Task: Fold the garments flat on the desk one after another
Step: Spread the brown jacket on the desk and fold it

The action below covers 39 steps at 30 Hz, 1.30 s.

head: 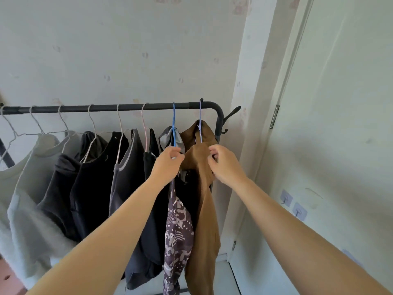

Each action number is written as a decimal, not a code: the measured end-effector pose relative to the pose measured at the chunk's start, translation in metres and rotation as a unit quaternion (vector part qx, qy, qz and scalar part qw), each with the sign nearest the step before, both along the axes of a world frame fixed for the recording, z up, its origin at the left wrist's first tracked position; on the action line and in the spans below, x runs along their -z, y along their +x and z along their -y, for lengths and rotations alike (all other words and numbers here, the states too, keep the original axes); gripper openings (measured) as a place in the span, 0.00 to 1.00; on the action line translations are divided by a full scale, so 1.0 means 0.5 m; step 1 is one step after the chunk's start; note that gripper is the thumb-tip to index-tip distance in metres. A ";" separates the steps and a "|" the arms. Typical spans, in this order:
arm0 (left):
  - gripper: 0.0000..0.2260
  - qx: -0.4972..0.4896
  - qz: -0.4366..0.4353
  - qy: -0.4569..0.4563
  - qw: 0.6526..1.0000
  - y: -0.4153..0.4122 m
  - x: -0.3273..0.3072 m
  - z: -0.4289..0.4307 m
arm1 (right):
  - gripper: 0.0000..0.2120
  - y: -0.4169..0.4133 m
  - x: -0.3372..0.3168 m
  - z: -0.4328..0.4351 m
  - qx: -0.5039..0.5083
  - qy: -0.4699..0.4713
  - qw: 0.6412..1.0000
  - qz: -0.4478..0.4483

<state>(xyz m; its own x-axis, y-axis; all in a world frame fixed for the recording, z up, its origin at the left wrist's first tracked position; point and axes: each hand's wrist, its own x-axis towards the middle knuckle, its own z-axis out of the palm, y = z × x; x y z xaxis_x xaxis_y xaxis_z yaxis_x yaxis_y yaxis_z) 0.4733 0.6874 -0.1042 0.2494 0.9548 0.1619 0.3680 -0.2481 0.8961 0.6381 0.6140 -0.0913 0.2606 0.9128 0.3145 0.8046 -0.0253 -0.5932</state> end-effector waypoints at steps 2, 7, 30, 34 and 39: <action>0.15 0.014 0.027 -0.005 1.000 0.034 -0.018 -0.066 | 0.18 0.008 -0.004 -0.050 0.015 0.011 1.000 -0.016; 0.20 0.069 0.059 -0.025 0.996 0.123 -0.047 -0.221 | 0.14 0.008 -0.005 -0.161 0.064 0.022 0.997 -0.029; 0.04 0.019 -0.239 0.045 0.970 0.210 0.032 -0.468 | 0.13 -0.013 0.013 -0.341 0.176 -0.022 0.983 0.038; 0.05 0.044 -0.142 0.014 0.989 0.201 0.027 -0.473 | 0.13 -0.012 -0.014 -0.331 0.179 0.005 0.984 0.020; 0.07 0.054 -0.072 0.028 0.996 0.193 -0.001 -0.426 | 0.13 -0.005 -0.054 -0.291 0.162 0.029 0.986 -0.033</action>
<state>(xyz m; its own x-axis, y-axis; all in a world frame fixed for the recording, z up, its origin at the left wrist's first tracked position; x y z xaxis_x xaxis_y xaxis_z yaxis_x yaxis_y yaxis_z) 0.5697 0.9005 -0.1039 0.3752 0.9112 0.1703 0.4595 -0.3424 0.8196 0.6354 0.7593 -0.0643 0.5571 0.7595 0.3358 0.7194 -0.2394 -0.6520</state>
